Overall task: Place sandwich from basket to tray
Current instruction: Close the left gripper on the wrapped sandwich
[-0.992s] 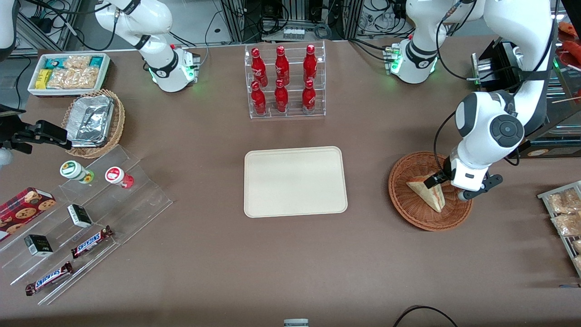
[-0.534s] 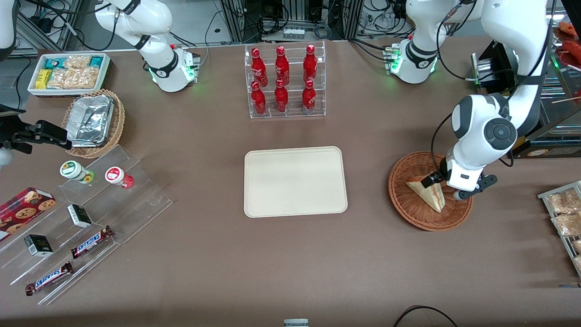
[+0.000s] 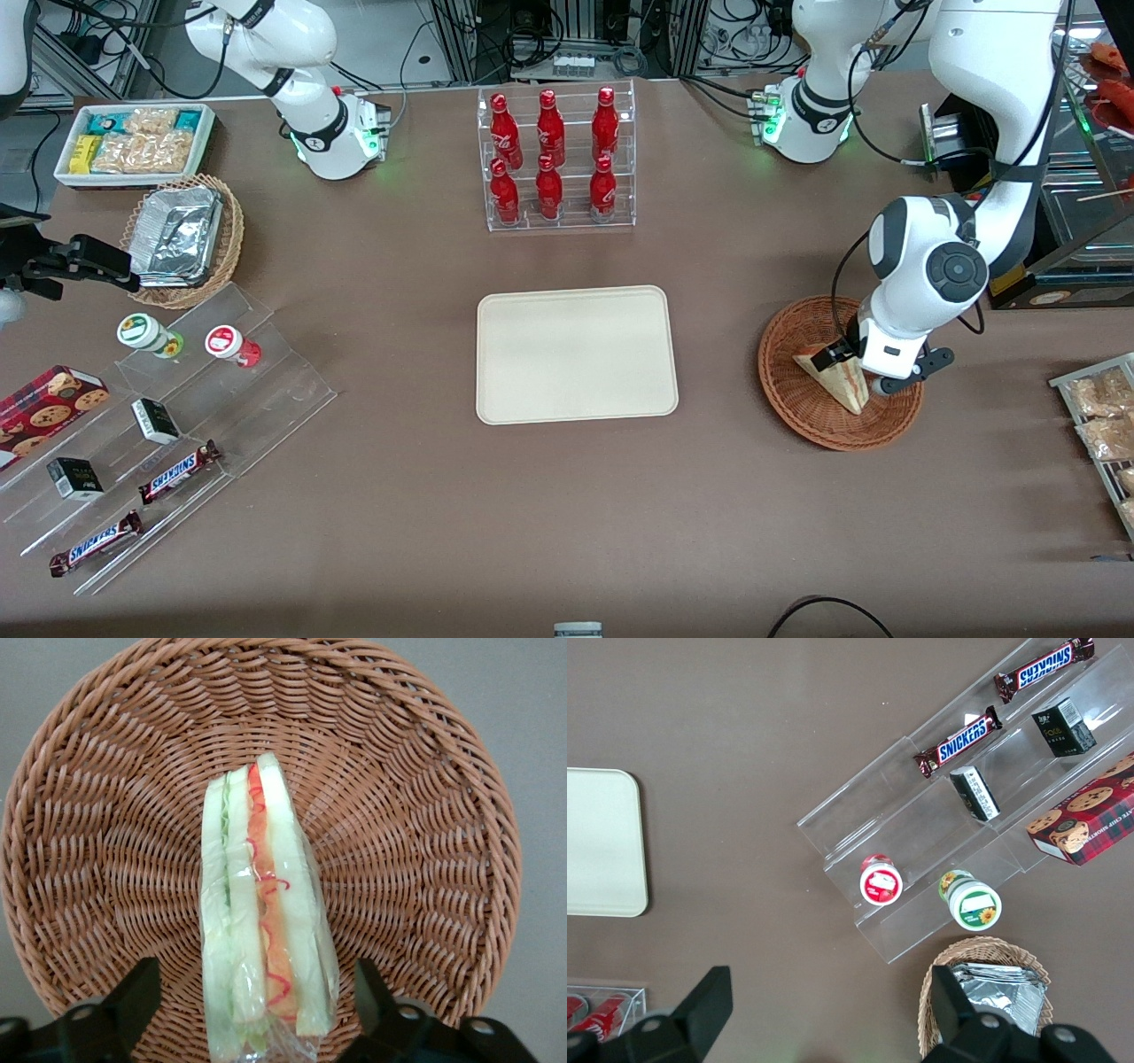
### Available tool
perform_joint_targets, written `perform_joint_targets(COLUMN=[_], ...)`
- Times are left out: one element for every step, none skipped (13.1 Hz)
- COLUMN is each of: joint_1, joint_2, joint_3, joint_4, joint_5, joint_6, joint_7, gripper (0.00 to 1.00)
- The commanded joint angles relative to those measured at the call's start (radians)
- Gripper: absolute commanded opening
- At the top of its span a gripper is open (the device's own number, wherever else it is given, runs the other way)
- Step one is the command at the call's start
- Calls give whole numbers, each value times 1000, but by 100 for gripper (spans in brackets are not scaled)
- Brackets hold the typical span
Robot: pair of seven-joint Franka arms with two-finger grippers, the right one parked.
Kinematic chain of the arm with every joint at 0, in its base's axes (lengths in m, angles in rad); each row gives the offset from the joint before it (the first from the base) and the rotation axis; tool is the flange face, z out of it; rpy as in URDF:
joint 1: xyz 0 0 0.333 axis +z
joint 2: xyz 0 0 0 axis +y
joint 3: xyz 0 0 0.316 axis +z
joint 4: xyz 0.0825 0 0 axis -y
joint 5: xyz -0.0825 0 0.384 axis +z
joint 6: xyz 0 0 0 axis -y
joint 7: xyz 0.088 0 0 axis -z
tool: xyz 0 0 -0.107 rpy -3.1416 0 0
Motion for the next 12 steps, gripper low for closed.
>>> perform_joint_targets(joint_1=[-4,-4,-4,-4,-4,-4,-4,-5,-13,-24,-31,-51], joint_2=[8,10,8,7,5,-1,-4,-10,-22,-33,-33,-27], joint_3=[3,3,1,3,1,3,3,1,1,1,0,-11], joint_4=[-6,-6,-4,-3,-1,3,23,63,115,181,262,339], joint_5=[2,2,2,2,2,2,2,6,8,9,9,11], joint_6=[17,15,9,3,0,-3,-26,-93,-183,-281,-385,-476], joint_7=[-17,-17,-17,-17,-17,-14,-14,-5,0,3,3,3], gripper=[58,32,12,0,0,0,0,0,0,0,0,0])
